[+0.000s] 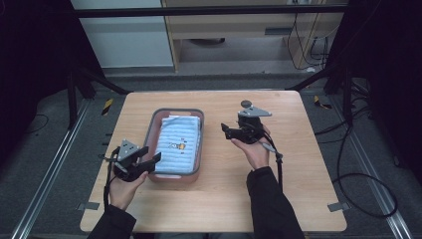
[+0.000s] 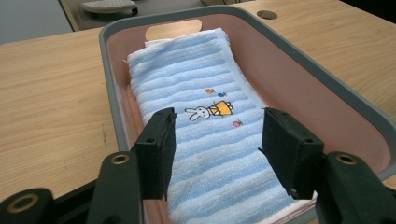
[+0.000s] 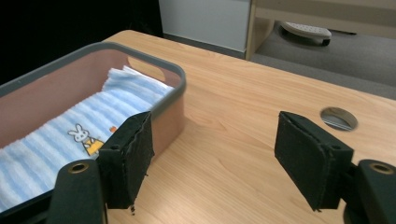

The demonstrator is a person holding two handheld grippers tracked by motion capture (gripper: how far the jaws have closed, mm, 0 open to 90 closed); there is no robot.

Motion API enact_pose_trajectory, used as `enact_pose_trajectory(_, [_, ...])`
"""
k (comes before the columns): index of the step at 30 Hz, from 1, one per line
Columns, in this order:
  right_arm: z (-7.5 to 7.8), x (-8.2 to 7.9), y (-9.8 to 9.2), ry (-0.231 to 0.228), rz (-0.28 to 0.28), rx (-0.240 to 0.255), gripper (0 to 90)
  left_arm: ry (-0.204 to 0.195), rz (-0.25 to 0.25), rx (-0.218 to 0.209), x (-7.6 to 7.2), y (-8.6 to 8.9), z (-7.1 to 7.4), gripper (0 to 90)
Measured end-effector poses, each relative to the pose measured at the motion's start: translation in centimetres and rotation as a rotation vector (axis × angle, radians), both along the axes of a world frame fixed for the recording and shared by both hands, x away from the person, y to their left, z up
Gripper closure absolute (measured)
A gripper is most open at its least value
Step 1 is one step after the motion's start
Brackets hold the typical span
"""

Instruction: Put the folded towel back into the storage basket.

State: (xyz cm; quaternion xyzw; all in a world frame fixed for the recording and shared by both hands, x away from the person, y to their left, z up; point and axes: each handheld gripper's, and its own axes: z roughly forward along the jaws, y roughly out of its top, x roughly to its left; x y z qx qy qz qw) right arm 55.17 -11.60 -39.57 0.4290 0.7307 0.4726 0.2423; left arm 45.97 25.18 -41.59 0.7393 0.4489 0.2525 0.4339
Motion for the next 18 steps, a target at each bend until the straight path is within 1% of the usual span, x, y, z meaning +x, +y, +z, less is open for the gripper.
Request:
enact_pose_trajectory(2, [-0.2,-0.3,-0.8,0.006,-0.004,0.007,27.3,0.002,-0.001,-0.001,0.0,0.2,0.0,41.6])
enact_pose_trajectory(4, [-0.6,-0.7,-1.8,0.003,-0.010,-0.003,26.4,0.002,-0.002,-0.002,0.0,0.3,0.0,39.8])
enact_pose_trajectory(9, [-1.6,-1.7,-4.4,0.011,-0.029,0.017,24.7,0.000,0.002,-0.002,0.1,1.0,-0.2,36.1])
enact_pose_trajectory(13, [-2.2,-2.5,-6.4,0.022,-0.055,0.000,23.5,-0.007,0.007,-0.006,0.1,1.6,-0.2,33.8])
enact_pose_trajectory(16, [-2.5,-3.2,-7.6,0.022,-0.064,-0.003,22.5,-0.013,0.010,-0.002,0.1,2.0,-0.1,32.6])
enact_pose_trajectory(18, [-2.8,-3.8,-8.5,0.016,-0.073,-0.007,22.1,-0.020,0.015,-0.007,0.1,2.3,0.0,32.0])
